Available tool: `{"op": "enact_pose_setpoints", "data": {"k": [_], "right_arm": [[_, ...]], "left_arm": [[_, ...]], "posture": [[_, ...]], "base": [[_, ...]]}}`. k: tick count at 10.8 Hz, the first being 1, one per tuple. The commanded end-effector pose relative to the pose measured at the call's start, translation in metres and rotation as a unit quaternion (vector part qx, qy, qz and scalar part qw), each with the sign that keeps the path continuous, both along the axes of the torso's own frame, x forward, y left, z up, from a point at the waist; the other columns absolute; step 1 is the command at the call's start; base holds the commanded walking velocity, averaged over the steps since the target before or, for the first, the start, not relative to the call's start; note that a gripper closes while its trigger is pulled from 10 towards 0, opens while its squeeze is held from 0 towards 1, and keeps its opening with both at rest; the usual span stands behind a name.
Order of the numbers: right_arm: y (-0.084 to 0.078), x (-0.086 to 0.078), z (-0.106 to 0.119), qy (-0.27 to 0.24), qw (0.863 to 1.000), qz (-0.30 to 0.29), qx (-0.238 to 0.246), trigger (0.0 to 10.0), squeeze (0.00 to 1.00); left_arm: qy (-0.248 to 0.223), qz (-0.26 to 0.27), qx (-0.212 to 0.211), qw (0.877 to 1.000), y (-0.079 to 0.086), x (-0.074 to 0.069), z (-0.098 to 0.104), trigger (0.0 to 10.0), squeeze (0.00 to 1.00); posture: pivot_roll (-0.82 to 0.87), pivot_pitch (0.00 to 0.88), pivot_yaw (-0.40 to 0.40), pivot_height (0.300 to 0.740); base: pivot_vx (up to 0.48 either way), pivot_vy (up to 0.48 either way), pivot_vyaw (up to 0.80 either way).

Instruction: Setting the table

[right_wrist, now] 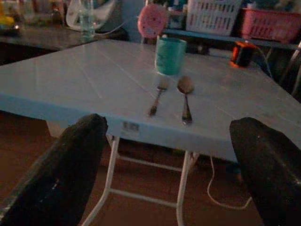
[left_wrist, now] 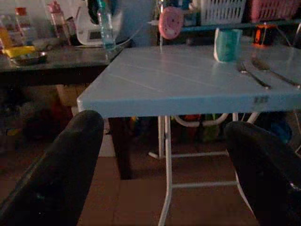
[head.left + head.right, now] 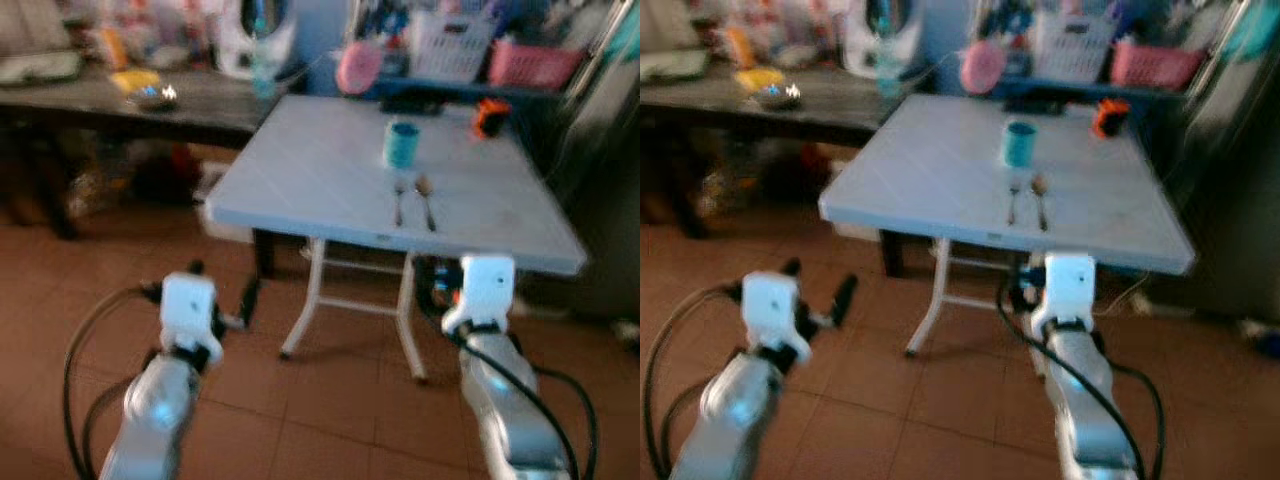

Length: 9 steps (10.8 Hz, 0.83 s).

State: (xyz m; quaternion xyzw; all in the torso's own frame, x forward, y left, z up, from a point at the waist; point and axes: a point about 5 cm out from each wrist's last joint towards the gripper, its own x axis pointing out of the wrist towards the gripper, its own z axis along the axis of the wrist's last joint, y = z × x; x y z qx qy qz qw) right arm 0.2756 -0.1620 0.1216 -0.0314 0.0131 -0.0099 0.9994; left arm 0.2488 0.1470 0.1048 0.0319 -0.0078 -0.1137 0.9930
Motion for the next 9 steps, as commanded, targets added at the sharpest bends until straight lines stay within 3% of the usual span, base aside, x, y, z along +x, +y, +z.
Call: {"op": "enact_pose_setpoints", "data": {"k": [1, 9], "right_arm": [[0.0041, 0.0034, 0.0044, -0.009, 1.0, 0.003, 0.008, 10.0, 0.0], [-0.0006, 0.0023, -0.0028, 0.02, 0.999, -0.013, 0.044, 10.0, 0.0]], "left_arm": [[-0.011, 0.003, 0.005, 1.0, 0.0046, 0.0031, 0.0063, 10.0, 0.0], [-0.009, -0.007, 0.005, 1.0, 0.0008, 0.0036, 0.006, 10.0, 0.0]], "posture": [[0.12, 0.0, -0.031, 0.74], [0.11, 0.005, -0.026, 0.74]], "base": [[0.356, 0.0, 0.0], [0.358, 0.0, 0.0]]}}
